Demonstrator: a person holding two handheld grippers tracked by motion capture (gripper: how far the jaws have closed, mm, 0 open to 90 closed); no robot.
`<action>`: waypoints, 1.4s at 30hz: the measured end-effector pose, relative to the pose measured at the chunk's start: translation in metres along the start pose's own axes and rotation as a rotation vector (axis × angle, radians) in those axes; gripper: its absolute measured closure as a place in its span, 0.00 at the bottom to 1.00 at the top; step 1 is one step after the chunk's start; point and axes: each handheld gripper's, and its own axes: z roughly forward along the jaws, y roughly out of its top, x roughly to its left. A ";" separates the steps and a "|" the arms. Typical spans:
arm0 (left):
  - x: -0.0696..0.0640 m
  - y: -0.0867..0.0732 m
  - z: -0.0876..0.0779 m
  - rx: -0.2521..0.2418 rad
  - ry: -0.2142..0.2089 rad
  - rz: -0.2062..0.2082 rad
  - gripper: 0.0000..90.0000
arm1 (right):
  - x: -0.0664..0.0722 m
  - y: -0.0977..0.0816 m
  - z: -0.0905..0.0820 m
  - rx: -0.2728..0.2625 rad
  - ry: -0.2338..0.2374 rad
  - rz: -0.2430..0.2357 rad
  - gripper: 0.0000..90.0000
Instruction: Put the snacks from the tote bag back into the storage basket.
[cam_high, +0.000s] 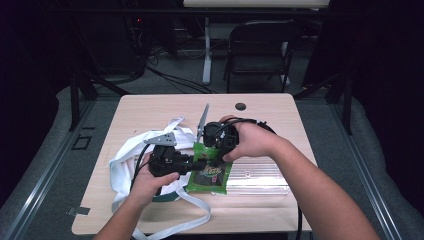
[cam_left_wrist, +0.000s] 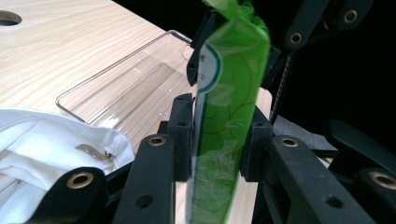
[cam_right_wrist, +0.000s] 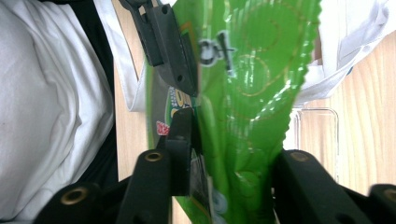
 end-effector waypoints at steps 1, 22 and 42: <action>0.000 0.000 0.000 0.000 0.000 0.000 0.77 | 0.000 0.000 0.000 0.000 0.000 0.000 0.76; 0.001 -0.001 0.001 -0.005 0.019 -0.025 0.69 | 0.004 0.002 -0.005 0.020 -0.031 -0.036 0.83; 0.005 -0.002 0.000 0.006 0.033 -0.040 0.65 | 0.002 -0.003 -0.011 0.028 -0.060 -0.032 0.83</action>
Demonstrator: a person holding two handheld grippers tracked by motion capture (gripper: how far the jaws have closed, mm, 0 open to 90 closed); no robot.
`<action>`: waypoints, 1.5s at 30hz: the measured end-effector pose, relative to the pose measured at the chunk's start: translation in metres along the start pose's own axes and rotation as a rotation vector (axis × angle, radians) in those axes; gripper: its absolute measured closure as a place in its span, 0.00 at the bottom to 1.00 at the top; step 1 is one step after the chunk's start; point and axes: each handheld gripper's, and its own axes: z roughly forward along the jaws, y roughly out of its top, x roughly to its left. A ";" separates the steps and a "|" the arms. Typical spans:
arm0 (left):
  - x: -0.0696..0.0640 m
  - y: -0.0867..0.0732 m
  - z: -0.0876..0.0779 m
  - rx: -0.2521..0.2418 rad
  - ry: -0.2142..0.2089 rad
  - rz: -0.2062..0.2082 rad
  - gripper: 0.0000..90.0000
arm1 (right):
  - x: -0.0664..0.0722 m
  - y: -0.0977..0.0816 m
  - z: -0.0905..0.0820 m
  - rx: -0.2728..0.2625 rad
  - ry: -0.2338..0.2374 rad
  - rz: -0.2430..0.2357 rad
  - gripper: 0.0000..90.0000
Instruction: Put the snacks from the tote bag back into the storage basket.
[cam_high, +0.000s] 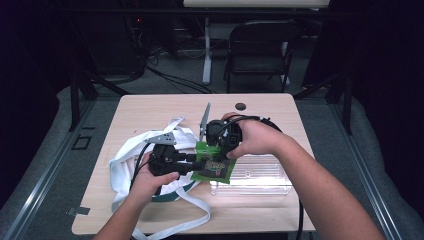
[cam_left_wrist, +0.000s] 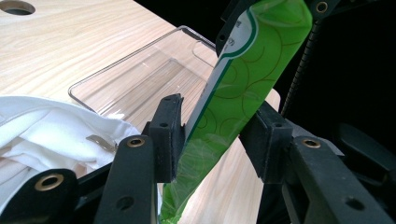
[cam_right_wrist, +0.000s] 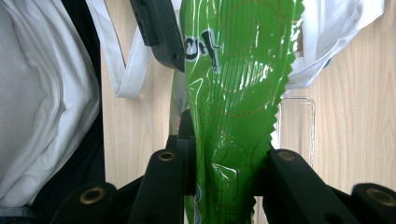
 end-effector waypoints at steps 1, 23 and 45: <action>0.000 0.000 0.000 -0.001 0.001 0.000 0.65 | 0.000 0.000 0.000 0.003 0.000 0.000 0.83; 0.006 0.000 -0.009 -0.026 0.002 -0.027 0.67 | -0.009 -0.011 -0.016 0.042 -0.061 0.013 0.83; 0.018 -0.002 -0.016 -0.042 0.026 -0.059 0.67 | -0.023 -0.039 -0.025 0.096 -0.126 0.061 0.83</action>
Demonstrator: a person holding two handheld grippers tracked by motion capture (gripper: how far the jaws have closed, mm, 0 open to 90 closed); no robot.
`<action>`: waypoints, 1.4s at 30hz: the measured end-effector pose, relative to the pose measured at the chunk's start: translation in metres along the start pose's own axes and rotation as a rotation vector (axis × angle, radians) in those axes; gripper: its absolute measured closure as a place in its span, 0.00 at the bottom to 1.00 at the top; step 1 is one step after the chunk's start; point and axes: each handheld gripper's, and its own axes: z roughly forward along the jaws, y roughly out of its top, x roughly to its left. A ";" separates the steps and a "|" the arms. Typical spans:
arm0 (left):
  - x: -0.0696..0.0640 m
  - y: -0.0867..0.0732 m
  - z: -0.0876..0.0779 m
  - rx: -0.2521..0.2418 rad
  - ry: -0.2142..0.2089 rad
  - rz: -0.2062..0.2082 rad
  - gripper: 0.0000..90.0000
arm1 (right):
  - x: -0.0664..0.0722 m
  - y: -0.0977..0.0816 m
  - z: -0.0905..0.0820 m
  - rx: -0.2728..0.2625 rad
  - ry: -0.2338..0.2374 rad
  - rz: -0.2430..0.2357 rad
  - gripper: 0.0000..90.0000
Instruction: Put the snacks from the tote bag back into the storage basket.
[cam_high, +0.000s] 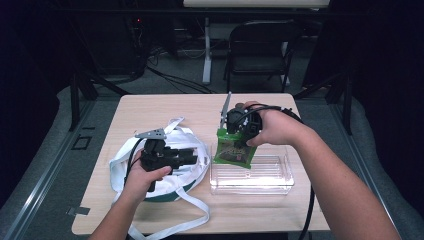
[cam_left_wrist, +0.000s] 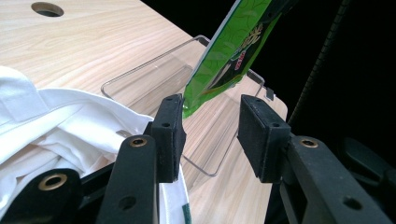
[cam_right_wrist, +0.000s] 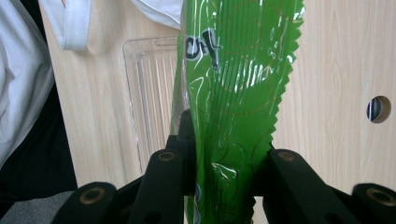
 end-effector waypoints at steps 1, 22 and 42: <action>0.000 0.000 0.000 0.000 0.001 -0.001 0.67 | 0.000 -0.001 0.001 -0.003 -0.003 0.002 0.83; 0.009 -0.001 -0.006 -0.011 0.024 -0.023 0.67 | -0.007 -0.002 0.036 0.055 -0.060 -0.038 0.83; 0.014 -0.003 -0.005 -0.003 0.038 -0.035 0.67 | -0.014 0.001 0.086 0.067 -0.167 -0.114 0.83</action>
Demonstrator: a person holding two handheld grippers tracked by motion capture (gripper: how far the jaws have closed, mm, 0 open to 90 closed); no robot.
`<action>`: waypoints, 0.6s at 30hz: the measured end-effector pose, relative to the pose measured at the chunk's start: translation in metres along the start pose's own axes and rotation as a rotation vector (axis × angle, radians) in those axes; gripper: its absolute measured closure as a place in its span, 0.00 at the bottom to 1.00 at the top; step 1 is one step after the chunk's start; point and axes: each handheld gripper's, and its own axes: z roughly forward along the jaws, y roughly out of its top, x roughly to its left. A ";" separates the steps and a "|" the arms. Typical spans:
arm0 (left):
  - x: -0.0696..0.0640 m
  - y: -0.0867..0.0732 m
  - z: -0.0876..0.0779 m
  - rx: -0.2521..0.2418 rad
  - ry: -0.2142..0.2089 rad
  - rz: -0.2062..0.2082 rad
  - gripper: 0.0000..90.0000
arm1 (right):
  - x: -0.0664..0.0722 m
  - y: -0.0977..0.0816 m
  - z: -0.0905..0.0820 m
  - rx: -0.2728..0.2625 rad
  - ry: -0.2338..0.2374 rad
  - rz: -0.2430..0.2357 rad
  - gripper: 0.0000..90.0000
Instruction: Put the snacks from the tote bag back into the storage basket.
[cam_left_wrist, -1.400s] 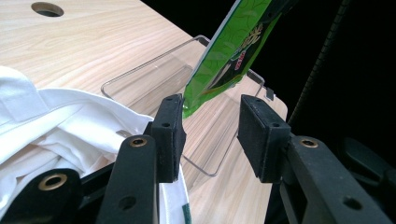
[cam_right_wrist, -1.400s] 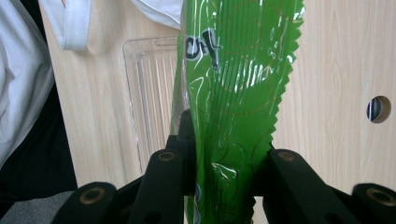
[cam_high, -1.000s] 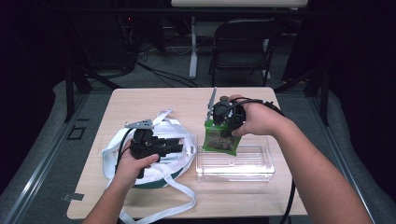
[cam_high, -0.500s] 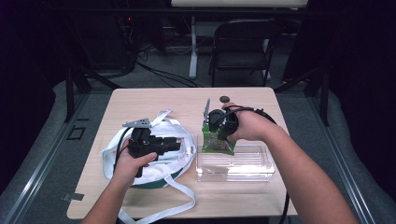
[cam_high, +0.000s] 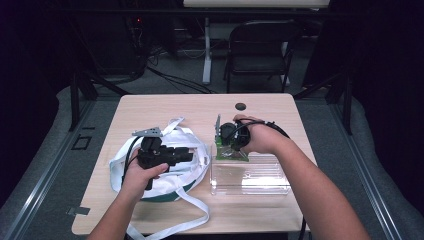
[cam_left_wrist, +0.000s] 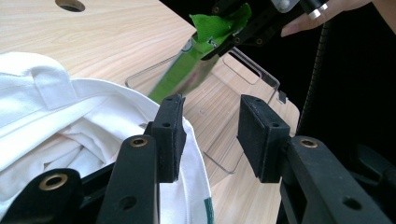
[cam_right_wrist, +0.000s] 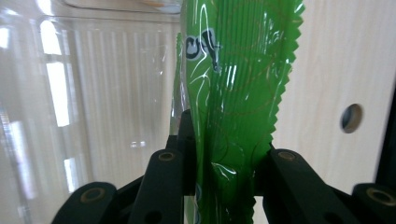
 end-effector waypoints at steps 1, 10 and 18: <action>0.000 0.000 0.000 0.000 0.000 0.000 0.67 | 0.000 0.000 0.000 0.000 0.000 0.000 0.83; 0.001 0.000 -0.003 -0.012 -0.001 -0.006 0.68 | -0.003 0.006 0.009 -0.006 -0.011 -0.022 0.83; 0.004 0.000 -0.006 -0.020 0.007 -0.014 0.69 | -0.006 0.004 0.018 -0.034 -0.023 -0.030 0.83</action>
